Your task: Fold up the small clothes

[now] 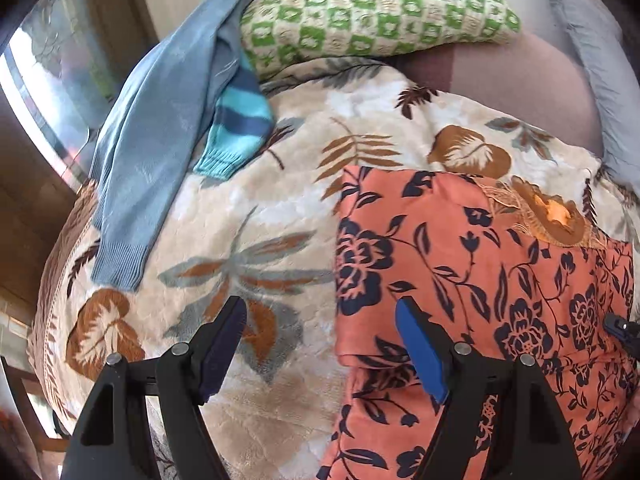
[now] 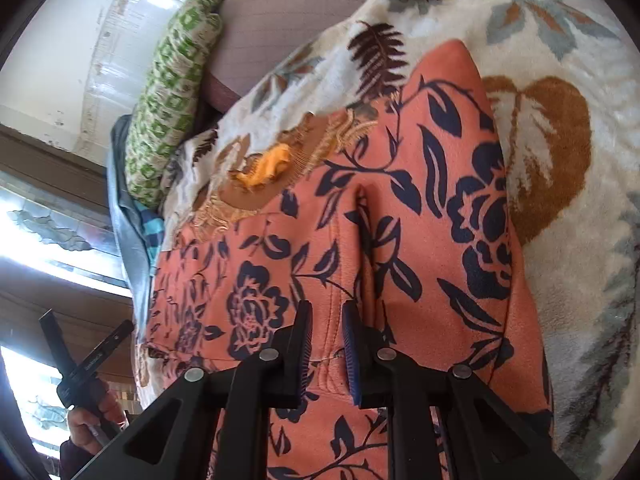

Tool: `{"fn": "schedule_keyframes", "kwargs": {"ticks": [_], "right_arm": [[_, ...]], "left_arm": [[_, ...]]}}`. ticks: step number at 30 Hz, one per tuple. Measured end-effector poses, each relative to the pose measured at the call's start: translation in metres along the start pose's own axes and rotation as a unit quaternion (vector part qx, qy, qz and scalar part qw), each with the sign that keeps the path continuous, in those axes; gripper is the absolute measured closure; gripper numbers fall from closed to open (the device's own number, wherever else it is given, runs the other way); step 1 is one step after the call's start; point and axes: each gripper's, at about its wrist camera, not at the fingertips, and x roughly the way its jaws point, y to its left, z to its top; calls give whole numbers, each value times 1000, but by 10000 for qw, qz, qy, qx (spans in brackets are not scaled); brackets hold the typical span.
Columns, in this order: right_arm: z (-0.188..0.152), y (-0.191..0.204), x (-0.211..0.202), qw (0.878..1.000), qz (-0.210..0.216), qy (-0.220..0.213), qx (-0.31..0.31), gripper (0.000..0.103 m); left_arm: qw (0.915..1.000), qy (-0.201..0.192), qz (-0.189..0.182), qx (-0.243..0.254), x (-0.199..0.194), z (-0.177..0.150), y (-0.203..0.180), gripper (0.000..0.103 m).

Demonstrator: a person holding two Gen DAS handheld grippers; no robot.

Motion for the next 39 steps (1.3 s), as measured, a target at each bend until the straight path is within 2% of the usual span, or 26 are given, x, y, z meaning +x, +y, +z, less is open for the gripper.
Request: {"fn": "schedule_keyframes", "kwargs": {"ticks": [2, 3, 4, 6, 7, 8, 9, 10, 11, 12, 19, 21, 22, 24, 27, 29, 31, 33, 39], "right_arm": [[1, 3, 1, 10000, -59, -67, 2, 85], [1, 5, 1, 10000, -59, -62, -32, 81], [0, 7, 1, 10000, 24, -67, -63, 70], [-2, 12, 2, 9995, 269, -108, -144, 55], [-2, 14, 2, 9993, 301, -96, -222, 54], [-3, 16, 2, 9990, 316, -88, -305, 55], [-3, 17, 2, 9987, 333, -92, -366, 64], [-3, 18, 3, 9985, 363, -67, -416, 87], [-4, 19, 4, 9983, 351, -38, -457, 99], [-5, 20, 3, 9983, 305, -90, -488, 102], [5, 15, -45, 9933, 472, -931, -489, 103], [11, 1, -43, 9953, 727, -629, -149, 103], [13, -9, -39, 9945, 940, -417, 189, 98], [15, -27, -32, 9894, 1208, -233, 773, 98], [16, -29, -31, 9915, 999, -186, 808, 96], [14, -27, -24, 9932, 877, 18, 770, 93], [12, -28, -16, 9948, 629, 142, 783, 84], [12, -29, -13, 9960, 407, 141, 788, 84], [16, -33, -12, 9965, 195, 30, 814, 82]], "left_arm": [[9999, 73, -24, -140, 8, -1, 6, 26], [9998, 113, -22, -152, 12, -2, 7, 26], [9998, 157, -27, -124, 16, -2, 6, 26], [9997, 238, -34, -2, 24, -4, -2, 26], [9996, 287, -36, 58, 29, -3, -7, 26], [9994, 340, -43, 94, 33, -4, -11, 26], [9992, 380, -66, 117, 36, -5, -15, 26], [9990, 415, -101, 145, 39, -6, -19, 26], [9988, 441, -131, 181, 40, -8, -23, 26], [9986, 449, -155, 219, 40, -9, -27, 26], [9980, 280, -377, 423, 25, -8, -45, 26], [9983, 228, -355, 402, 23, -6, -44, 26], [9985, 227, -353, 361, 23, -5, -43, 26], [9986, 281, -361, 279, 25, -4, -40, 26], [9983, 328, -389, 283, 28, -7, -39, 26], [9980, 352, -419, 301, 29, -8, -38, 26], [9979, 372, -453, 281, 32, -8, -38, 26], [9977, 388, -500, 238, 33, -9, -36, 26], [9967, 450, -642, 197, 38, -8, -30, 26]]}}
